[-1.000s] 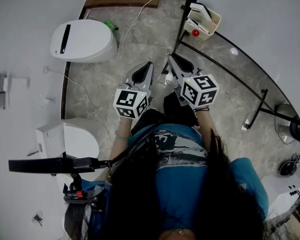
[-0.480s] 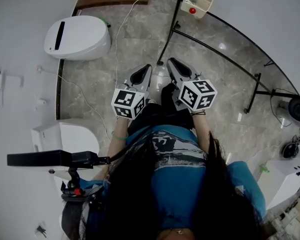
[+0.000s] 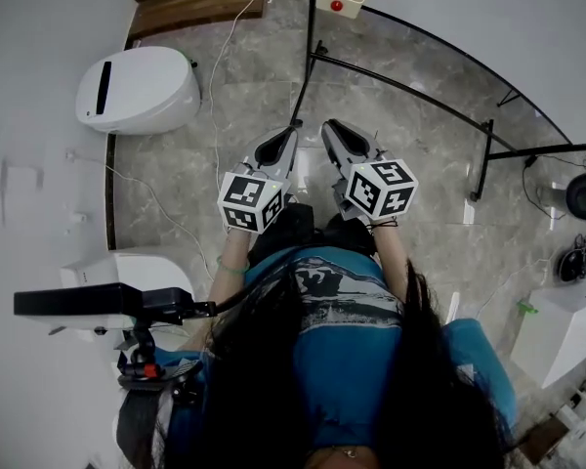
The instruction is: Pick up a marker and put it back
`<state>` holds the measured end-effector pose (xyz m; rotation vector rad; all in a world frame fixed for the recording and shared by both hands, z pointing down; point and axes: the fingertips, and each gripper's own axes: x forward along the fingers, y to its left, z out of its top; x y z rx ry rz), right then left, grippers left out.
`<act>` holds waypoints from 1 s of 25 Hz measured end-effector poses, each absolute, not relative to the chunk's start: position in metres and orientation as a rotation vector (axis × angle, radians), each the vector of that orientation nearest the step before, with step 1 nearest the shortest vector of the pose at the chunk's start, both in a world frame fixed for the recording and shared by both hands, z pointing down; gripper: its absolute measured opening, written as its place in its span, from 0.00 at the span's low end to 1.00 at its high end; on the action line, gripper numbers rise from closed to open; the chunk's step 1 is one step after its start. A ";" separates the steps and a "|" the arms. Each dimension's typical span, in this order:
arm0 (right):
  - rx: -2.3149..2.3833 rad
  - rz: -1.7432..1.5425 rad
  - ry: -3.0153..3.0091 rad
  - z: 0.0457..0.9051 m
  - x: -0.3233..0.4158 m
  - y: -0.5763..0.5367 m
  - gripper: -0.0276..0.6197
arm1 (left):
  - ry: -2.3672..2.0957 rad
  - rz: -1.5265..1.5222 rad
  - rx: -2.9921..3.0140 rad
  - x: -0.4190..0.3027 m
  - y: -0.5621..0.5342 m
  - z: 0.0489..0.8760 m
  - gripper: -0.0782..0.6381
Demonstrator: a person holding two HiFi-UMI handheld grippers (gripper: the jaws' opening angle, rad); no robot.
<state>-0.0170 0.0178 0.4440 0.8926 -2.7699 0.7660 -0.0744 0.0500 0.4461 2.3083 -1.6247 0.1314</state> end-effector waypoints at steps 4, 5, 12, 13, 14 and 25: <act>0.898 0.761 -2.779 0.440 -0.015 0.022 0.11 | -1.624 0.138 2.311 -0.072 0.053 0.447 0.11; 0.895 0.759 -2.778 0.440 -0.016 0.024 0.11 | -1.625 0.134 2.308 -0.074 0.052 0.447 0.11; 0.864 0.758 -2.761 0.446 0.032 0.062 0.11 | -1.655 0.103 2.273 -0.028 0.087 0.448 0.11; 0.861 0.757 -2.766 0.445 0.053 0.072 0.11 | -1.666 0.106 2.268 -0.009 0.097 0.447 0.11; 0.858 0.757 -2.772 0.443 0.071 0.082 0.11 | -1.677 0.110 2.263 0.008 0.109 0.447 0.11; 0.791 0.759 -2.804 0.446 0.154 0.157 0.11 | -1.749 0.093 2.198 0.085 0.191 0.455 0.11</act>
